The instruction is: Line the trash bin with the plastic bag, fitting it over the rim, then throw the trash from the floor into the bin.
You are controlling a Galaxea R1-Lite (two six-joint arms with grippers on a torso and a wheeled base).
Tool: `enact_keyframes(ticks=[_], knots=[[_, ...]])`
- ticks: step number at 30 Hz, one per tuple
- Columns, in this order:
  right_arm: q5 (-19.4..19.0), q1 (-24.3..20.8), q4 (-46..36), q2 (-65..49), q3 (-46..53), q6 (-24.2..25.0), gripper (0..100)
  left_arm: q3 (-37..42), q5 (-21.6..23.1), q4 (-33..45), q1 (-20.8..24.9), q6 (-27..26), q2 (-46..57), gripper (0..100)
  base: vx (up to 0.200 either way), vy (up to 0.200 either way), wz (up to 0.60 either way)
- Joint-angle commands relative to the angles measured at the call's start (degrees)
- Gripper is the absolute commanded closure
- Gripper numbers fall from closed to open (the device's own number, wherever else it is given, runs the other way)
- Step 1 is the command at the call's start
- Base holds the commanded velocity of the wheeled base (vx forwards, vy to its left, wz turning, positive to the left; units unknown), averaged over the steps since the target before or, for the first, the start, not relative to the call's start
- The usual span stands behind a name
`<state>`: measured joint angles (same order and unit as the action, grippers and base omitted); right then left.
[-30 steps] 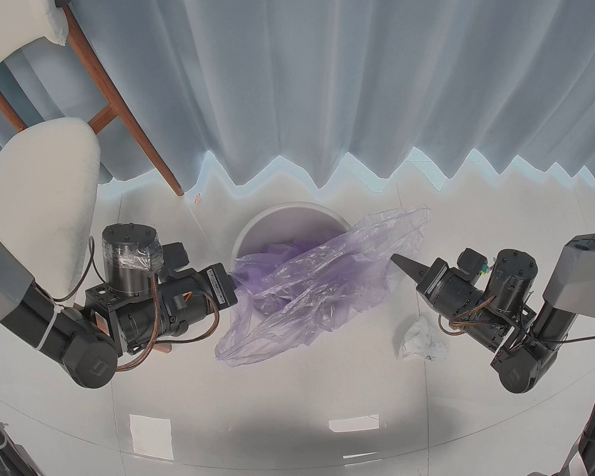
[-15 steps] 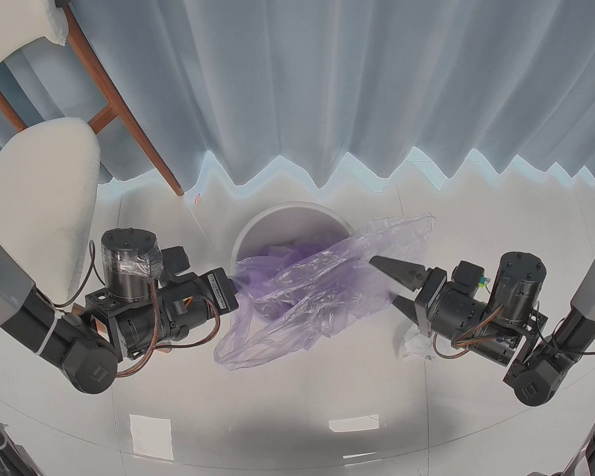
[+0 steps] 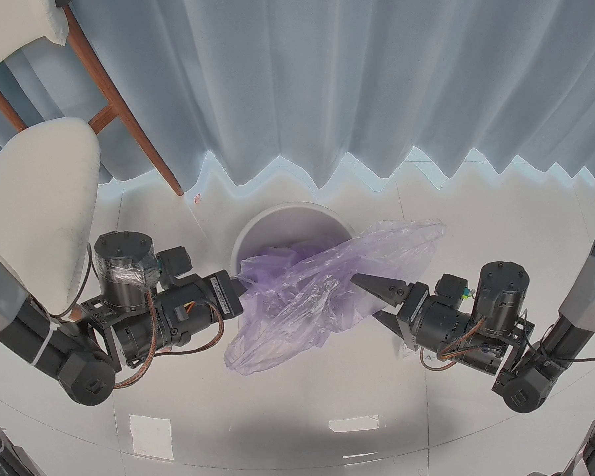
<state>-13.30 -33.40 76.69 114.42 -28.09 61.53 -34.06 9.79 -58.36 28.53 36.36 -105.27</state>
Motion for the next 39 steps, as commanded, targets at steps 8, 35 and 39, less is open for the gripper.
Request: enact_keyframes(ticks=[8, 35, 39], knots=[[4.2, -0.2, 1.1, 2.2, -1.4, -0.1, 100, 0.7, -0.1, 0.0, -0.1, -2.9, 0.7, 100, 0.0, 0.0, 0.0], [4.2, 9.7, 13.3, 4.1, -2.9, -7.2, 100, 0.7, -0.8, 2.4, -3.2, -6.7, 2.9, 100, 0.0, 0.0, 0.0], [4.2, 9.6, 13.3, 4.4, -2.9, -7.3, 100, 0.6, -2.1, 5.6, -2.9, -7.0, 5.4, 100, 0.0, 0.0, 0.0]])
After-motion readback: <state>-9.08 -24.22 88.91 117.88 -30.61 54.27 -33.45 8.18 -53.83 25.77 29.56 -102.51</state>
